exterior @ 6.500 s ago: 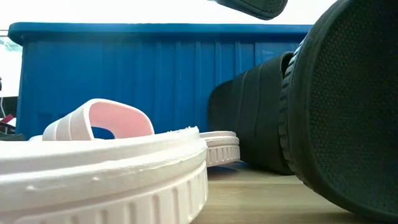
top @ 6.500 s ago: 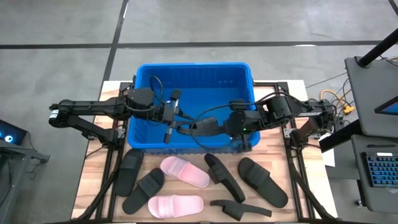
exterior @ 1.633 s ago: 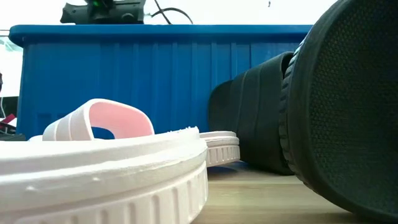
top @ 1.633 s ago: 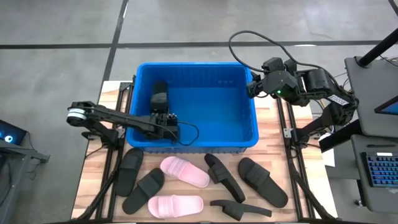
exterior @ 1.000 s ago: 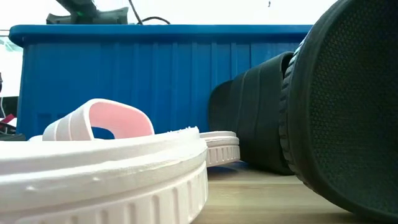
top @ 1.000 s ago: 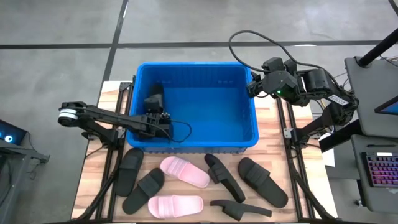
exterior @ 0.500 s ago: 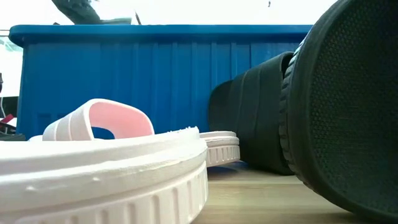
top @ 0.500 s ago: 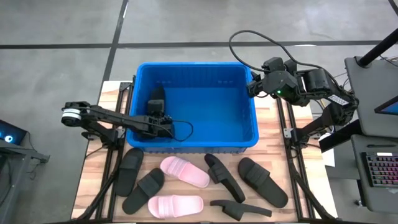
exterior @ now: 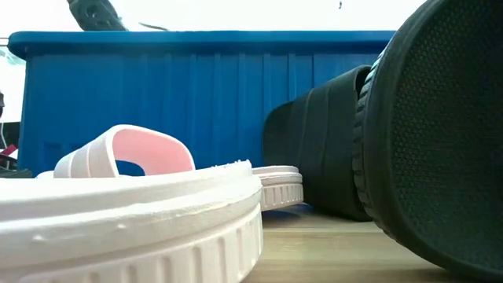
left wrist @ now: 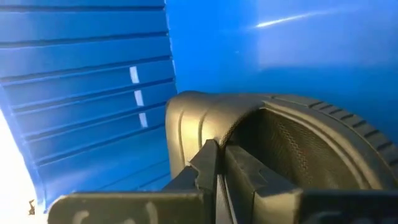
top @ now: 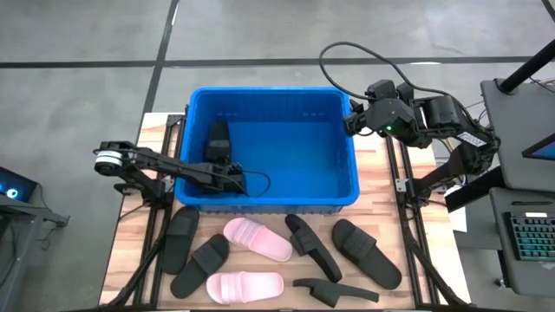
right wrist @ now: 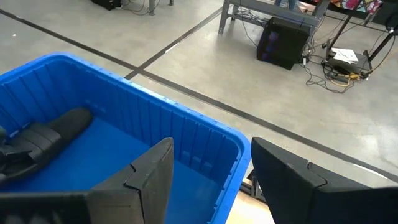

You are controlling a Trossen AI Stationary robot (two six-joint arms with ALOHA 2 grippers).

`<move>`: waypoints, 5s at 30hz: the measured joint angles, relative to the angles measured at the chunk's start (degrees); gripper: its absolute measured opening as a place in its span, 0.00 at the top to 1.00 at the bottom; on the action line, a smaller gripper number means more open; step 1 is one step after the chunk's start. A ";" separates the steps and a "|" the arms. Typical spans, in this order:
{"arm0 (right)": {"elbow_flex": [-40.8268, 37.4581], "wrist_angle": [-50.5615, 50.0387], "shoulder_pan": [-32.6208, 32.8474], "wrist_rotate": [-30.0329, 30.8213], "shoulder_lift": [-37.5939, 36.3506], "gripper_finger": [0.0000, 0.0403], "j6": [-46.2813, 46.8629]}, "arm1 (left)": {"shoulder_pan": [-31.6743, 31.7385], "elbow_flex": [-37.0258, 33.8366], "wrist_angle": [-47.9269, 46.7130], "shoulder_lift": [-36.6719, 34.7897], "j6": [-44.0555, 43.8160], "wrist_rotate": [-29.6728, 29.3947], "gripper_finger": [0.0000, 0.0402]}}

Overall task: Pick and place slides into bin
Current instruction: Put the black slide into the blue container, then stack the black slide on top of the black slide into the blue container

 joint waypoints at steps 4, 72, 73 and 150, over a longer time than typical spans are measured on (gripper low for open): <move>0.00 0.01 0.00 0.00 0.00 0.49 0.00 | 0.13 0.11 0.40 1.45 -0.11 0.09 1.00; -0.02 -0.05 0.02 -5.53 0.00 0.49 -0.98 | 3.19 19.51 -11.19 -21.35 -5.24 22.28 0.23; -0.02 -0.05 0.02 -5.84 0.00 0.49 -1.01 | 3.19 20.82 -11.23 -21.35 -6.95 22.29 0.23; -26.05 -7.13 35.66 -32.54 -0.33 0.49 -3.19 | 1.14 30.24 15.18 -17.36 -27.27 46.45 0.23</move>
